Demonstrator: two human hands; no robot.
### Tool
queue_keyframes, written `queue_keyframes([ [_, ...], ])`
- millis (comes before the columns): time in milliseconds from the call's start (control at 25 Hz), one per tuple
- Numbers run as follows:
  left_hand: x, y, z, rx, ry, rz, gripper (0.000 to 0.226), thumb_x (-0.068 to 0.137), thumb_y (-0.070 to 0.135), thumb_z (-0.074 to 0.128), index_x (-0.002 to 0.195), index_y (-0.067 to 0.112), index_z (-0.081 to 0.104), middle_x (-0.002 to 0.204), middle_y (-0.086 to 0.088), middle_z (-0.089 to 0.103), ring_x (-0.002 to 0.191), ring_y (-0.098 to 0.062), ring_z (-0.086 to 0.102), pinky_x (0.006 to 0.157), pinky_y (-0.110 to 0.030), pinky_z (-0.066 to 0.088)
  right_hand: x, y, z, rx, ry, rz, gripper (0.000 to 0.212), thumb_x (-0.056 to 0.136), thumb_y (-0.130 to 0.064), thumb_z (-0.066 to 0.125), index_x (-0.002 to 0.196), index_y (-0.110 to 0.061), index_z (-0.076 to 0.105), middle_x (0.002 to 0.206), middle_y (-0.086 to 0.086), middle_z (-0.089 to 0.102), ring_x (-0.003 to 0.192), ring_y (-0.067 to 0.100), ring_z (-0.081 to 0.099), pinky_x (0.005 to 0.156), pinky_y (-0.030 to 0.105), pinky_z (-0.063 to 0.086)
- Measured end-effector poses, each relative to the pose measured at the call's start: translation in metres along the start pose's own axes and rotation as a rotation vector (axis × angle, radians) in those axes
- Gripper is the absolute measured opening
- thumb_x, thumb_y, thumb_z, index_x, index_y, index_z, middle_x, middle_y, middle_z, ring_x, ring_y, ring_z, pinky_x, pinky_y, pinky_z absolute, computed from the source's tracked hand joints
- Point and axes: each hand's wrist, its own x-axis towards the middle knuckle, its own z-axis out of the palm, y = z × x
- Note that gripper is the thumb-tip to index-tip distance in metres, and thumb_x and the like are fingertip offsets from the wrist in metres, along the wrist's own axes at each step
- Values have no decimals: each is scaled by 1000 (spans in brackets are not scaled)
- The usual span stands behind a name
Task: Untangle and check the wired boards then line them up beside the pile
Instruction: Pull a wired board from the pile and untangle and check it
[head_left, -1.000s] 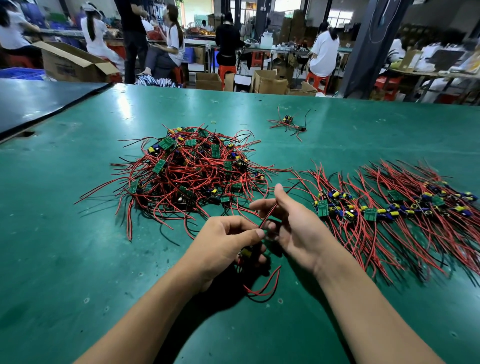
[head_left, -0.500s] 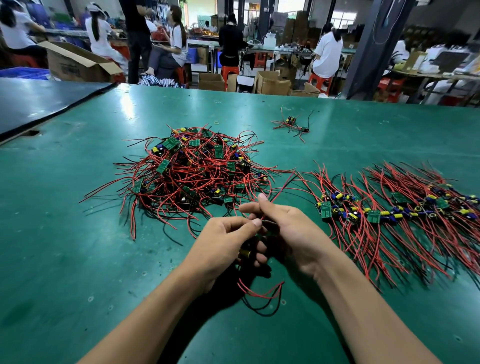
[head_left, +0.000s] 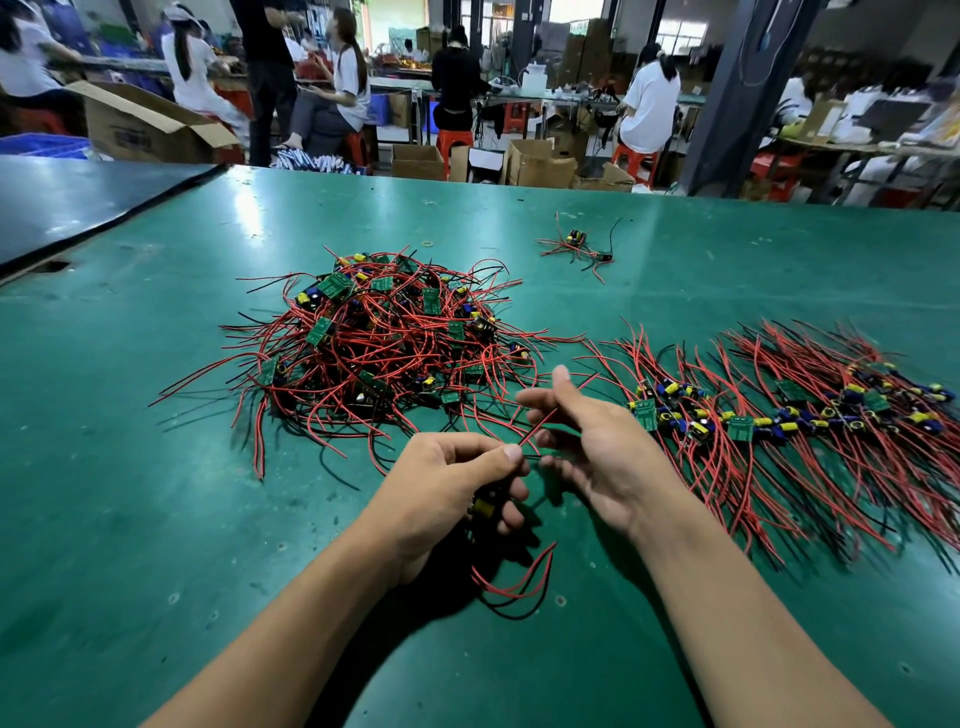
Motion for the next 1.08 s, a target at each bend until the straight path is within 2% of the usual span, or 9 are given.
queue_keyframes([
  [240, -3, 3, -1, 16, -31, -25, 16, 89, 12, 64, 81, -1, 67, 65, -14, 62, 48, -21, 57, 49, -25, 48, 2, -8, -8, 342, -125, 131, 63, 102, -53, 39, 76, -15, 82, 71, -1, 69, 60, 9, 60, 52, 22, 49],
  [360, -4, 7, -1, 35, -51, -43, 17, 89, 13, 65, 79, -1, 68, 63, -14, 62, 46, -21, 55, 48, -24, 48, 1, -12, -12, 443, -161, 146, 61, 102, -49, 40, 76, -12, 81, 72, 1, 68, 63, 14, 63, 58, 26, 51],
  [520, -5, 8, -2, 65, -54, -47, 19, 89, 14, 64, 76, 1, 70, 62, -12, 61, 43, -19, 53, 45, -23, 47, 0, -15, -15, 519, -214, 187, 56, 100, -39, 45, 64, -11, 76, 67, 2, 63, 62, 17, 64, 62, 29, 51],
  [600, -4, 8, -2, 52, -42, -42, 18, 91, 13, 63, 82, -2, 68, 62, -12, 62, 44, -19, 54, 46, -24, 47, 0, -13, -14, 381, -178, 127, 56, 101, -45, 44, 69, -14, 79, 71, 2, 67, 65, 14, 66, 64, 28, 52],
  [680, -3, 7, -2, 20, -20, -32, 18, 93, 12, 61, 86, -4, 66, 64, -13, 62, 44, -19, 54, 45, -24, 47, -1, -7, -7, 133, -139, 44, 55, 95, -56, 46, 84, -15, 81, 82, 2, 73, 69, 12, 67, 67, 28, 51],
  [760, -2, 5, -2, -3, -7, -17, 18, 94, 11, 60, 82, 0, 67, 64, -14, 62, 43, -19, 55, 45, -23, 46, -5, 3, 5, -3, -183, 28, 52, 88, -58, 56, 96, -11, 78, 77, 7, 70, 62, 20, 65, 67, 35, 52],
  [880, -1, 4, -2, -23, 3, -13, 17, 94, 9, 58, 81, 1, 66, 63, -13, 62, 43, -18, 55, 43, -23, 47, -10, 12, 16, -86, -271, 36, 47, 95, -50, 58, 102, -7, 75, 53, 10, 51, 45, 26, 57, 54, 35, 53],
  [1000, -1, 4, -3, -35, -18, -27, 15, 92, 10, 60, 84, -1, 66, 62, -12, 62, 43, -18, 55, 43, -22, 47, -7, 9, 11, -144, -210, 32, 53, 99, -52, 50, 101, -5, 74, 56, 13, 58, 51, 26, 60, 58, 32, 52],
  [1080, -2, 5, -3, -27, -33, -42, 15, 91, 11, 61, 83, 0, 67, 61, -12, 61, 42, -18, 53, 43, -21, 46, -4, 7, 5, -154, -186, 14, 53, 102, -50, 46, 99, -4, 74, 66, 12, 66, 51, 25, 62, 54, 27, 52],
])
